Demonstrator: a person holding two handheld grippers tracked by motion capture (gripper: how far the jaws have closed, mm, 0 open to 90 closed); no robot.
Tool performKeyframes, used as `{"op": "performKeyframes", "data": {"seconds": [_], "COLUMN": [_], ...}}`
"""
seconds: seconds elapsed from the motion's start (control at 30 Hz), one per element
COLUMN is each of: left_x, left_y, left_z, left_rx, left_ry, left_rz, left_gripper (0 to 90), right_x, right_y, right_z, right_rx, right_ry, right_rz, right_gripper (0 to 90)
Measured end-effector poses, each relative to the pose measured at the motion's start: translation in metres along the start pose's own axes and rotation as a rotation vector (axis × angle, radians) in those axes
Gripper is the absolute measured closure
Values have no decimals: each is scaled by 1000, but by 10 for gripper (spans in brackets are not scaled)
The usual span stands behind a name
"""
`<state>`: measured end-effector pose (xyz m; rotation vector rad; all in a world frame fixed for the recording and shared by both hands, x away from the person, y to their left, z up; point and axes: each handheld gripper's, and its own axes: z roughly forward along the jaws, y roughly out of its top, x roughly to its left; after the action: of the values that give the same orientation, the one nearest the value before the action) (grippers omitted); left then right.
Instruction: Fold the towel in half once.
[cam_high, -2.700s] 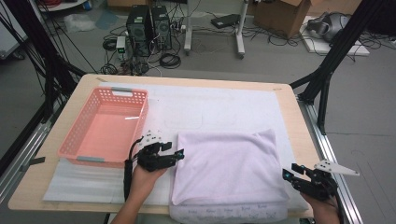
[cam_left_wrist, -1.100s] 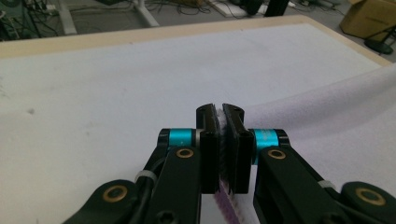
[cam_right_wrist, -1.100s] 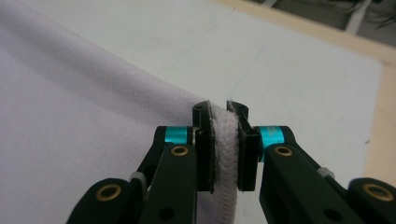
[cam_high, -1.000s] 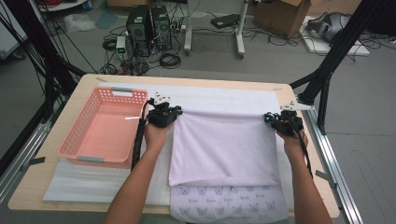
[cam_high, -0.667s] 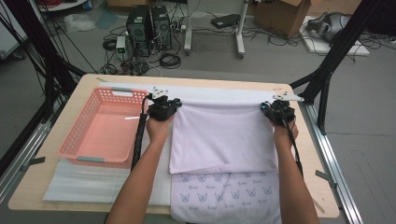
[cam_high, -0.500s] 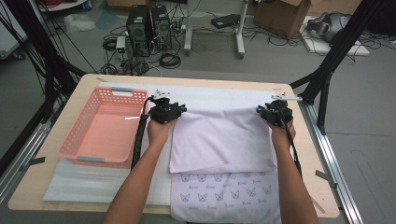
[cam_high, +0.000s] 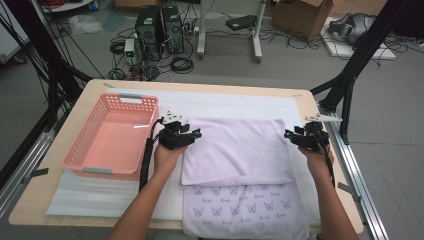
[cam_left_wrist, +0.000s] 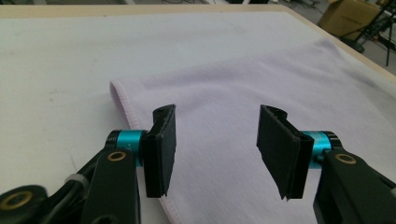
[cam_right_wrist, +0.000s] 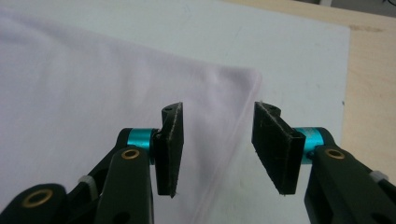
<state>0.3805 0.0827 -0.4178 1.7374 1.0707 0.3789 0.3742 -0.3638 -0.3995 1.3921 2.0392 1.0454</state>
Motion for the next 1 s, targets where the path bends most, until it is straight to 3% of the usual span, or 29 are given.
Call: {"op": "performKeyframes", "data": {"seconds": [0.07, 0.23, 0.57, 0.67, 0.77, 0.9, 0.97, 1.0], "left_x": [-5, -12, -26, -31, -39, -46, -48, -48], "left_y": [-4, -17, -52, -65, -75, -87, -92, -92], "left_z": [-8, -21, -50, -59, -69, -81, -85, -87], "left_rx": [-53, -64, -61, -48, -42, -30, -26, -30], "left_ry": [3, -11, -27, -31, -33, -20, -22, -23], "left_rz": [12, 8, -36, -38, -14, 20, 15, 11], "left_gripper": [488, 487, 482, 481, 479, 477, 476, 475], "right_x": [2, 6, 23, 30, 35, 39, 39, 39], "right_y": [-12, -46, -96, -109, -120, -131, -138, -140], "right_z": [-9, -31, -72, -81, -88, -94, -92, -93], "right_rx": [10, 16, 11, 13, 25, 42, 53, 40], "right_ry": [-4, 12, 72, 86, 106, 122, 123, 123], "right_rz": [-18, -9, 0, 3, 5, 31, 38, 52], "right_gripper": [565, 598, 601, 600, 600, 661, 711, 795]}}
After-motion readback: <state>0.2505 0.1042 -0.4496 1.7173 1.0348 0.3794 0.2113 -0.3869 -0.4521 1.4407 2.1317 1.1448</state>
